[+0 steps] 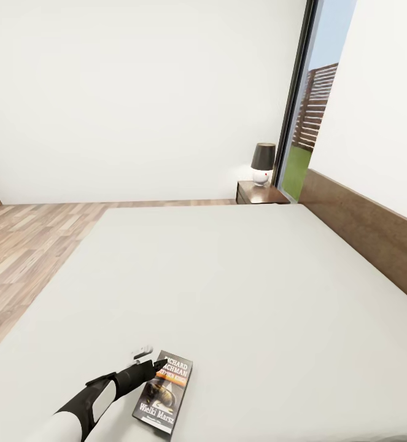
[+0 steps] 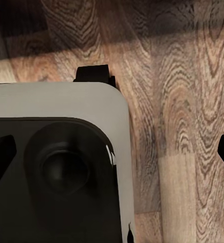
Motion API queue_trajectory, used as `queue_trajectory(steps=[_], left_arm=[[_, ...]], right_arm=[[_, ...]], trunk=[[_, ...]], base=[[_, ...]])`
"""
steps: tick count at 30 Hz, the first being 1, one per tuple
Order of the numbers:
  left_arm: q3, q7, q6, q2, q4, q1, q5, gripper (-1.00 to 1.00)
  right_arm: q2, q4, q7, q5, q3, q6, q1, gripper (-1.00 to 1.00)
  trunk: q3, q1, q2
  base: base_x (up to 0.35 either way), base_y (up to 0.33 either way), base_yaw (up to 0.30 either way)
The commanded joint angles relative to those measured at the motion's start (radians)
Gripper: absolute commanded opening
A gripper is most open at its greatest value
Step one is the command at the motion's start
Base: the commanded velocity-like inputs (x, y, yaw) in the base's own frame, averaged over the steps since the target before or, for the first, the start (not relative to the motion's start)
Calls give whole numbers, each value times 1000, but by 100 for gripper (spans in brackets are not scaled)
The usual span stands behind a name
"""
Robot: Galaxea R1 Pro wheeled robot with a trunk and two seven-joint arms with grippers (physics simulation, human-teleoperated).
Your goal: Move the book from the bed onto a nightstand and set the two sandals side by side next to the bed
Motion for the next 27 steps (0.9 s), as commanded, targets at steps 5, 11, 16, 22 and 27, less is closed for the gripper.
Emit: queue_trajectory(steps=[5, 11, 16, 22, 27], left_arm=[[8, -5, 10, 0, 0, 0, 4, 100], [8, -6, 10, 0, 0, 0, 4, 100], [8, -5, 10, 0, 0, 0, 4, 100], [8, -5, 10, 0, -1, 0, 4, 100], [8, -6, 10, 0, -1, 0, 4, 100]], right_arm=[[0, 3, 3, 7, -8, -6, -1, 100], [1, 3, 3, 7, -8, -6, -1, 100], [1, 3, 3, 8, -8, -6, -1, 100], [2, 3, 3, 8, -8, -6, -1, 100], [2, 3, 3, 8, -8, -6, -1, 100]], trunk=[[-1, 0, 0], [-1, 0, 0], [-1, 0, 0], [-1, 0, 0], [-1, 0, 0]], base=[[0, 0, 0], [0, 0, 0], [0, 0, 0], [0, 0, 0], [0, 0, 0]])
